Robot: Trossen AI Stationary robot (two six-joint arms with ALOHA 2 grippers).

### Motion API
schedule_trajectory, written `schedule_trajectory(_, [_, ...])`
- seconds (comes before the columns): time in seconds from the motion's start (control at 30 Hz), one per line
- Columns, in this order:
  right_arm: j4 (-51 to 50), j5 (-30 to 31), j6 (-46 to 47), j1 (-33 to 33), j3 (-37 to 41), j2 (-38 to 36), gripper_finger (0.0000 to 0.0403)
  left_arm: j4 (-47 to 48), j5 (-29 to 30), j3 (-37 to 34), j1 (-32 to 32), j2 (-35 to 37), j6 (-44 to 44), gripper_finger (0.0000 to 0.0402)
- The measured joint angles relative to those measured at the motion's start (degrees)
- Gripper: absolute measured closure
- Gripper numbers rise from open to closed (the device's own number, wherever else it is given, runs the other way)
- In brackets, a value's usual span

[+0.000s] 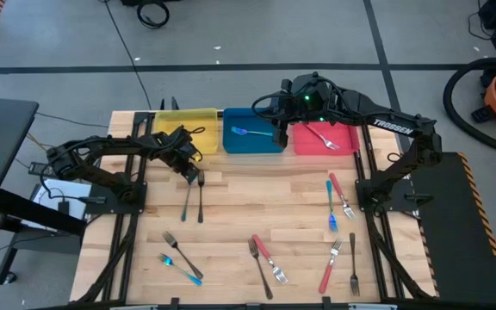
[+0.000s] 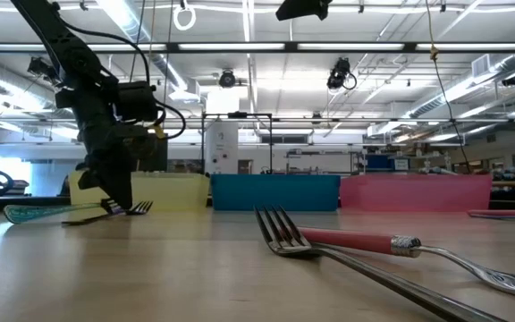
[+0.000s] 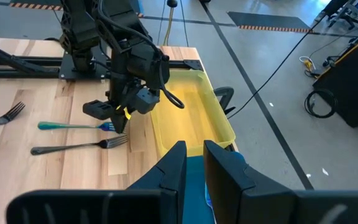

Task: Sort silverware by color (type)
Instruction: Put the top left blue fork into the blue bin

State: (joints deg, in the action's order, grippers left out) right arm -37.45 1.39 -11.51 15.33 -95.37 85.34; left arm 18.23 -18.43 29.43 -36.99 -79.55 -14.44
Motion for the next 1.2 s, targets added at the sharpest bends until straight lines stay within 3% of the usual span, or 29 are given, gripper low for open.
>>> schedule_trajectory(0.6, [-0.04,0.0,0.01,-0.01,0.0,0.0,0.0339,0.33,-4.01,1.01,-0.07,0.14,-4.48,0.04])
schedule_trajectory(0.97, [-0.09,0.0,0.02,0.0,0.0,0.0,0.0339,3.85,-5.73,6.03,0.74,6.36,-5.92,0.0401])
schedule_trajectory(1.2, [-0.6,0.0,0.02,0.0,0.0,0.0,0.0339,1.22,-5.79,6.03,1.61,9.64,-9.53,0.0401])
